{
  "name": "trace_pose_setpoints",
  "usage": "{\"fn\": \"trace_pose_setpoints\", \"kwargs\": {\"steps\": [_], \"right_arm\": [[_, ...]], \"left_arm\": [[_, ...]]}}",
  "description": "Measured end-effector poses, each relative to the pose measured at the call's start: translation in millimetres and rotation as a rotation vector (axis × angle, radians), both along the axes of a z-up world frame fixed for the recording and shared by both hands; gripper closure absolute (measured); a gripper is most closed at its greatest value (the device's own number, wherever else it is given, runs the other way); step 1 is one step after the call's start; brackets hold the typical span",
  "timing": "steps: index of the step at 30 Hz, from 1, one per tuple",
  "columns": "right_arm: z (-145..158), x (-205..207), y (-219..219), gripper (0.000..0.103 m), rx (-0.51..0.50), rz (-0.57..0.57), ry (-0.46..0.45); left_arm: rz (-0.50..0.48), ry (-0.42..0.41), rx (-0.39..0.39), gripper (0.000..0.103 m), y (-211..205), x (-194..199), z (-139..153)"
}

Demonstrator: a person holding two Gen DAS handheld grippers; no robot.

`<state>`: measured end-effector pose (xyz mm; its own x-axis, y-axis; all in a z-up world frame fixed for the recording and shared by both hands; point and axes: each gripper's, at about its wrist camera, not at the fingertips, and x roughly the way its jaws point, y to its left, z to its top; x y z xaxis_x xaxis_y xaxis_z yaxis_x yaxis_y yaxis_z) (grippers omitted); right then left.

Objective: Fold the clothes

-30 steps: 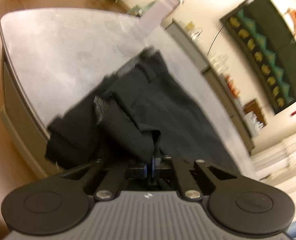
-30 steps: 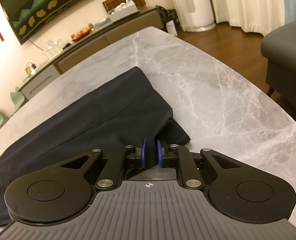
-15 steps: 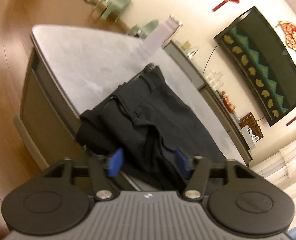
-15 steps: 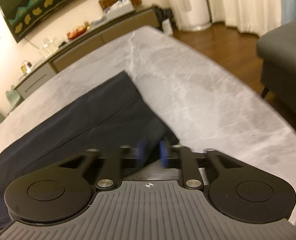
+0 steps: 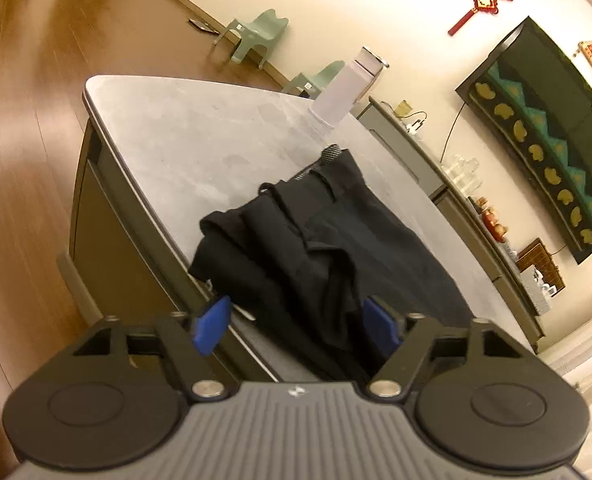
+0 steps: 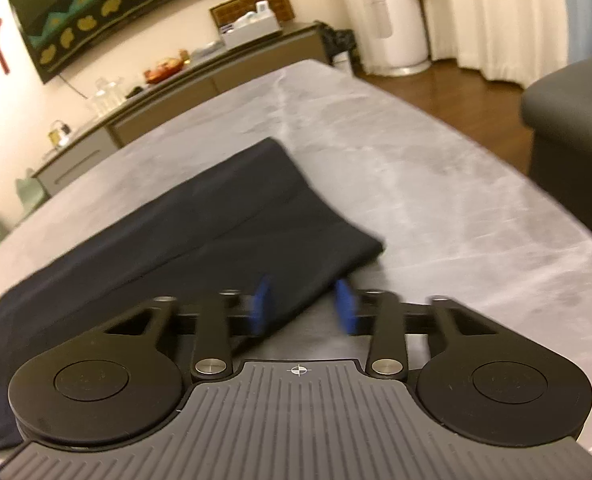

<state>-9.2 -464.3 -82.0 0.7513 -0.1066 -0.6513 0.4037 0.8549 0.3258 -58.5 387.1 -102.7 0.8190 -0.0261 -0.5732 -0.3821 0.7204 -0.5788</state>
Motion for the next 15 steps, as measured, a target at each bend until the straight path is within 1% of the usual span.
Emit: {"fn": "trace_pose_setpoints", "kwargs": {"steps": [1,4,5,6,7,8,9,10,11,12,13,14,15], "right_arm": [[-1.8,3.6,0.2,0.097,0.022,0.005,-0.003],[-5.3,10.7,-0.9,0.101,0.066,0.006,-0.019],[-5.3,9.9,-2.6,0.102,0.083,-0.001,-0.028],[-5.4,9.1,-4.3,0.102,0.099,-0.008,-0.038],[-5.5,8.3,-6.0,0.102,0.116,-0.016,-0.047],[-6.2,7.1,-7.2,0.102,0.128,-0.022,-0.053],[-7.6,5.5,-7.7,0.101,0.135,-0.028,-0.054],[-9.0,3.8,-8.2,0.091,0.142,-0.034,-0.055],[-9.9,3.1,-8.6,0.092,0.151,-0.038,-0.059],[-10.3,3.2,-8.9,0.092,0.160,-0.040,-0.066],[-10.7,3.4,-9.2,0.090,0.169,-0.042,-0.073],[-11.1,3.5,-9.6,0.084,0.178,-0.044,-0.079],[-11.5,3.7,-9.9,0.081,0.187,-0.046,-0.086]], "left_arm": [[-0.005,0.003,0.004,0.041,0.6,3.7,0.0],[-0.038,-0.005,-0.008,0.070,2.4,15.2,-0.5],[-0.051,-0.011,-0.017,0.086,3.1,18.9,-0.8],[-0.054,-0.014,-0.039,0.086,4.3,20.9,-1.9],[-0.051,-0.016,-0.055,0.086,5.1,21.4,-3.5],[-0.048,-0.013,-0.062,0.081,4.5,20.9,-5.2],[-0.044,-0.009,-0.067,0.070,3.6,20.1,-7.0],[-0.047,-0.013,-0.076,0.064,3.2,19.4,-9.6],[-0.052,-0.018,-0.087,0.054,2.7,18.7,-12.4],[-0.052,-0.032,-0.106,0.047,3.0,18.1,-15.4],[-0.050,-0.046,-0.128,0.045,3.4,17.5,-18.4],[-0.044,-0.062,-0.150,0.038,4.0,19.1,-20.2],[-0.037,-0.078,-0.173,0.033,4.6,21.3,-21.8]]}}
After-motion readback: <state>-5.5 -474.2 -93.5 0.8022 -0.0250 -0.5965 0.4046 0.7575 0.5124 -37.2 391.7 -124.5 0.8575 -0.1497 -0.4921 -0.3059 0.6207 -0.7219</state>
